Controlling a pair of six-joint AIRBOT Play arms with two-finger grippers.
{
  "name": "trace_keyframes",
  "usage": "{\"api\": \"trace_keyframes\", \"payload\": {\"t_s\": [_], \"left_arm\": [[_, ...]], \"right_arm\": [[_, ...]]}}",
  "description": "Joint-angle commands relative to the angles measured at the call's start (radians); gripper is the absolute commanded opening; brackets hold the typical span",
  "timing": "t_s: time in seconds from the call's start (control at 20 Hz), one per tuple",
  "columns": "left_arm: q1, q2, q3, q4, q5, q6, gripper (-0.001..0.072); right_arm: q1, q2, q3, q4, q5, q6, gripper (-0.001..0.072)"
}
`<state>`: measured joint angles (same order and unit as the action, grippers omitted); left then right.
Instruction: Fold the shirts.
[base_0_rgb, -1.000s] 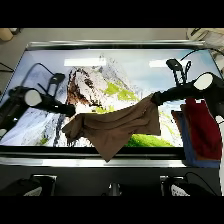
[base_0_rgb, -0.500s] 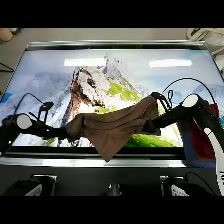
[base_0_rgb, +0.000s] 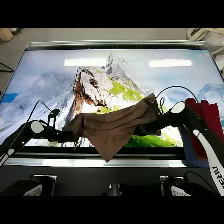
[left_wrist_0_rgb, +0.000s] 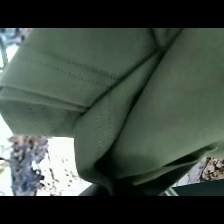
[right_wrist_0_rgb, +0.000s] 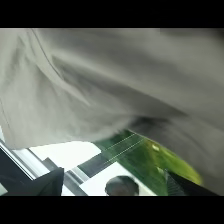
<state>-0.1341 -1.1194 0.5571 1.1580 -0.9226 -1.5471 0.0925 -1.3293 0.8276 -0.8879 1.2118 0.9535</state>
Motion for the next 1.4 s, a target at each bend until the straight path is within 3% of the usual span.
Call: {"api": "trace_keyframes", "payload": {"t_s": [0.0, 0.25, 0.35, 0.4, 0.45, 0.6, 0.8, 0.9, 1.0, 1.1, 1.35], "left_arm": [[0.0, -0.003, 0.011, -0.003, -0.006, 0.014, 0.0033], [0.0, 0.081, 0.017, -0.003, -0.011, 0.022, 0.0033], [0.0, 0.115, 0.017, -0.003, -0.01, 0.022, 0.0033], [0.0, 0.133, 0.022, -0.003, -0.008, 0.022, 0.0033], [0.002, 0.148, 0.035, -0.003, -0.008, 0.022, 0.0033], [0.003, 0.222, 0.166, 0.066, -0.012, 0.023, 0.0031], [0.004, 0.376, 0.619, 0.293, 0.0, 0.029, 0.0031], [0.004, 0.418, 0.909, 0.352, 0.043, 0.024, 0.0031], [0.004, 0.435, 1.146, 0.384, 0.068, -0.055, 0.0031], [0.004, 0.452, 1.263, 0.383, 0.068, -0.139, 0.0031], [0.004, 0.482, 1.276, 0.387, 0.023, -0.156, 0.0031]], "right_arm": [[0.114, -0.061, -0.019, 0.021, -0.096, 0.043, 0.0686], [0.202, -0.122, -0.019, 0.087, -0.163, 0.084, 0.0637], [0.22, -0.122, -0.017, 0.111, -0.211, 0.116, 0.0341], [0.22, -0.119, -0.016, 0.138, -0.217, 0.116, 0.0073], [0.215, -0.11, -0.015, 0.15, -0.227, 0.112, 0.0019], [0.214, 0.011, 0.079, 0.043, -0.197, -0.001, 0.0017], [0.215, 0.324, 0.463, -0.348, -0.237, -0.064, 0.0018], [0.215, 0.474, 0.687, -0.586, -0.331, -0.003, 0.0018], [0.215, 0.597, 0.837, -0.743, -0.368, 0.125, 0.0018], [0.215, 0.689, 0.877, -0.774, -0.375, 0.177, 0.0018], [0.215, 0.734, 0.877, -0.8, -0.367, 0.205, 0.0018]]}}
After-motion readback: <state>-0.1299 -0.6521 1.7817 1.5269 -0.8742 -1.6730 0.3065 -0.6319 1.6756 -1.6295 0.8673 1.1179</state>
